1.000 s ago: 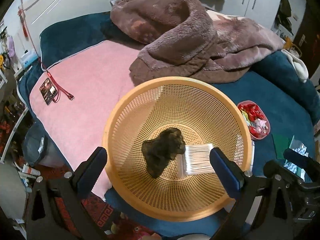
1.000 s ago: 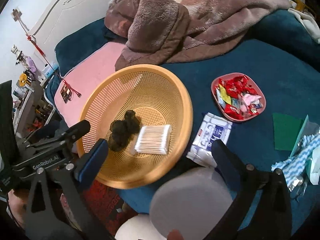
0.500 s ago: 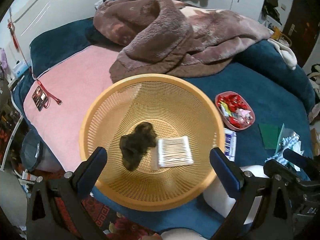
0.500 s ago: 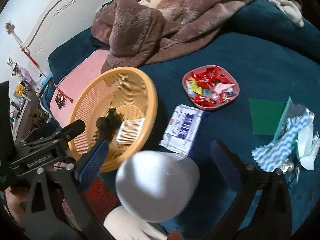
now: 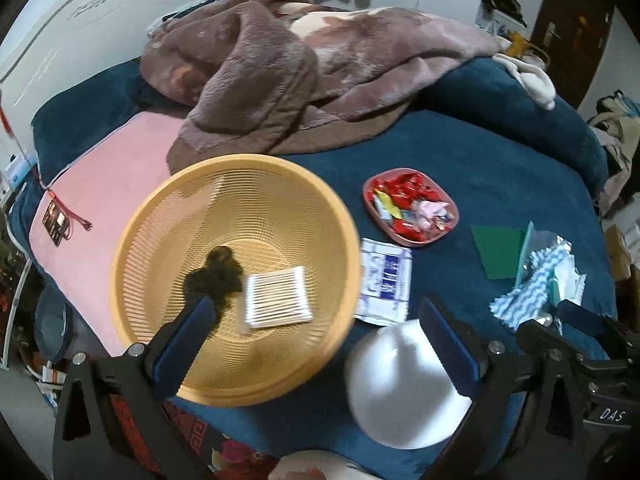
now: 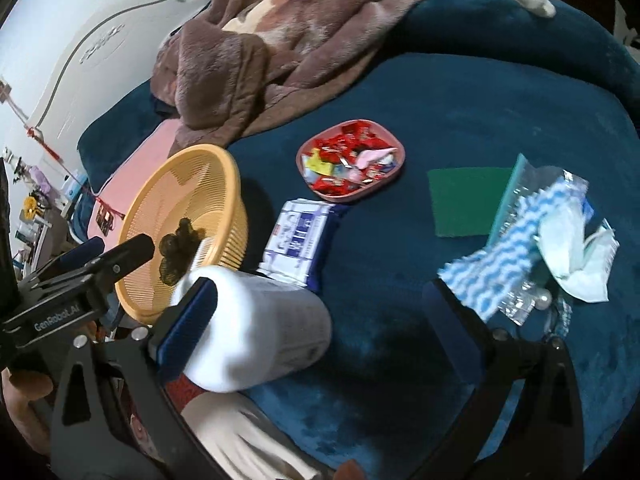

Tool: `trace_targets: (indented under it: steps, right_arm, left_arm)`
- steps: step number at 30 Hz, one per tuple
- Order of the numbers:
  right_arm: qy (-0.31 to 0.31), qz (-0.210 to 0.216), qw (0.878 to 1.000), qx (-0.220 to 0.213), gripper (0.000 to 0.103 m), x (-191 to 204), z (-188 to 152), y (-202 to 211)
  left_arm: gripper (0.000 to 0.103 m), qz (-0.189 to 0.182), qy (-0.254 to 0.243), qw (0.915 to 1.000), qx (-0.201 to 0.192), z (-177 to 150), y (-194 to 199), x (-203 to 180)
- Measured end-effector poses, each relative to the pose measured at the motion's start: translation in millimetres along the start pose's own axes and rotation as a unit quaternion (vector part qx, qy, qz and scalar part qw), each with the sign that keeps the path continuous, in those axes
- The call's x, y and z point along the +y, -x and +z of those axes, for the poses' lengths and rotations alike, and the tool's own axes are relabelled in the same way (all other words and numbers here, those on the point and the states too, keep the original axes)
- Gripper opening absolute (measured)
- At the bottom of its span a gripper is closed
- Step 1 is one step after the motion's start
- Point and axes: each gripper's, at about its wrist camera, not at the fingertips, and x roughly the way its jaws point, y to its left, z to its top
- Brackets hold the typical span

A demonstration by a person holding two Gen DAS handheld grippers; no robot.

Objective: Organize soft objects
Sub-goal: 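Move both open tools back over the remaining items on the blanket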

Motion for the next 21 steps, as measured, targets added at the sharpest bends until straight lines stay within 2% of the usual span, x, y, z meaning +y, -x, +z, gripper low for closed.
trace_targets:
  steps: [13, 21]
  right_arm:
    - [-0.045, -0.014, 0.999, -0.005, 0.103, -57, -22, 24]
    - [-0.086, -0.033, 0.996, -0.004, 0.103, -108, -40, 37]
  left_arm:
    - [0.103, -0.026, -0.051, 0.9984, 0.003, -10, 3, -68]
    - [0.103, -0.044, -0.086, 0.9953, 0.008, -19, 2, -112]
